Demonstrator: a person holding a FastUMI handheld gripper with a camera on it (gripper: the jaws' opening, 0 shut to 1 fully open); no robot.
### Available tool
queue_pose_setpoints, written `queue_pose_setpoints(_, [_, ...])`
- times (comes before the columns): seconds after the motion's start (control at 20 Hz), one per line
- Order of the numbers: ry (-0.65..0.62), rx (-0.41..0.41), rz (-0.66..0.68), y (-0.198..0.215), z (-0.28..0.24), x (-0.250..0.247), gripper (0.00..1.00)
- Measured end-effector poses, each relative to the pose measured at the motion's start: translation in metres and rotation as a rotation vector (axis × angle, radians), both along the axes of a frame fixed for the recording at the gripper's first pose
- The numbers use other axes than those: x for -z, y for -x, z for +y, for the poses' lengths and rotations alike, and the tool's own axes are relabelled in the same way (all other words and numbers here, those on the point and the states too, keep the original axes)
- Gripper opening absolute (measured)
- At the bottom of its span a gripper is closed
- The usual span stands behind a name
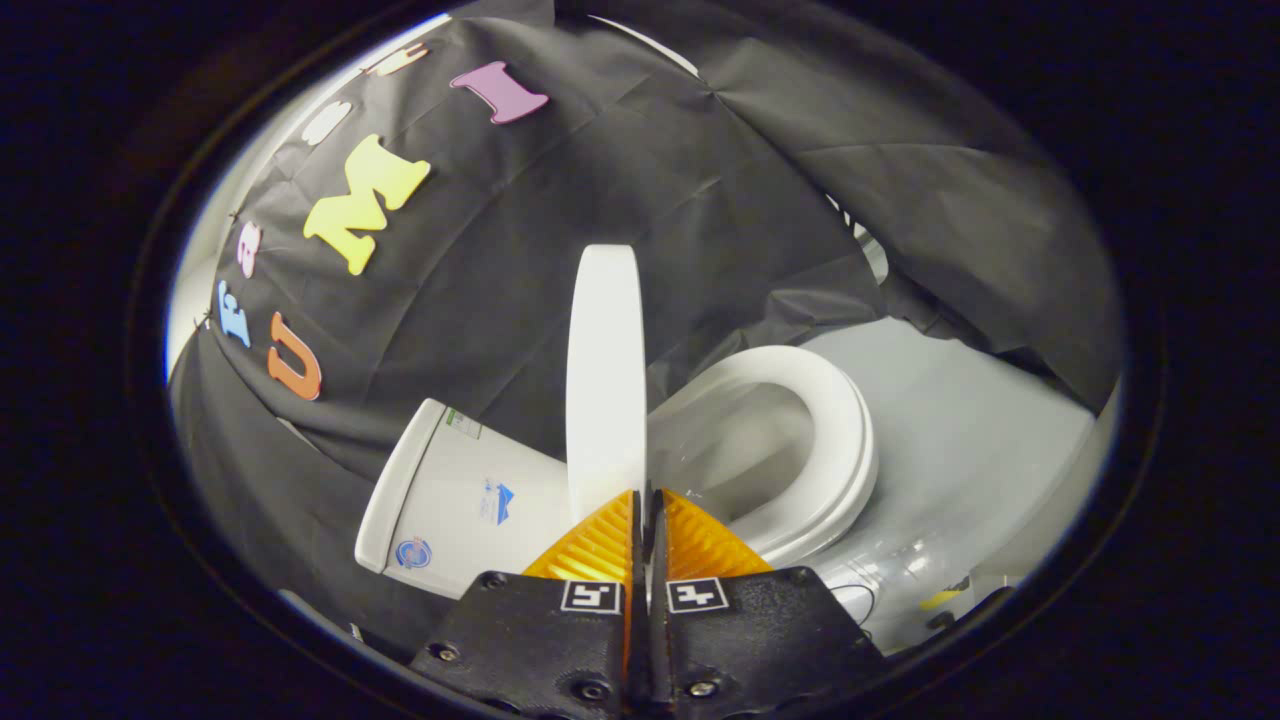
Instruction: Open the toilet lid.
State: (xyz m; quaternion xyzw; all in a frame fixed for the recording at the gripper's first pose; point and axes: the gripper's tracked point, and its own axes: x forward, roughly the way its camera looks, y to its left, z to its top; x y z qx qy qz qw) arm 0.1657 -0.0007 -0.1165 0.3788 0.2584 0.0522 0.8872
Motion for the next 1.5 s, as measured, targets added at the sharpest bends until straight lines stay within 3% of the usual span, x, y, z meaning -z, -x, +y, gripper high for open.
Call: queue_pose_setpoints(1.5, [0.189, -0.067, -0.112, 0.008, 0.093, -0.073, 0.05])
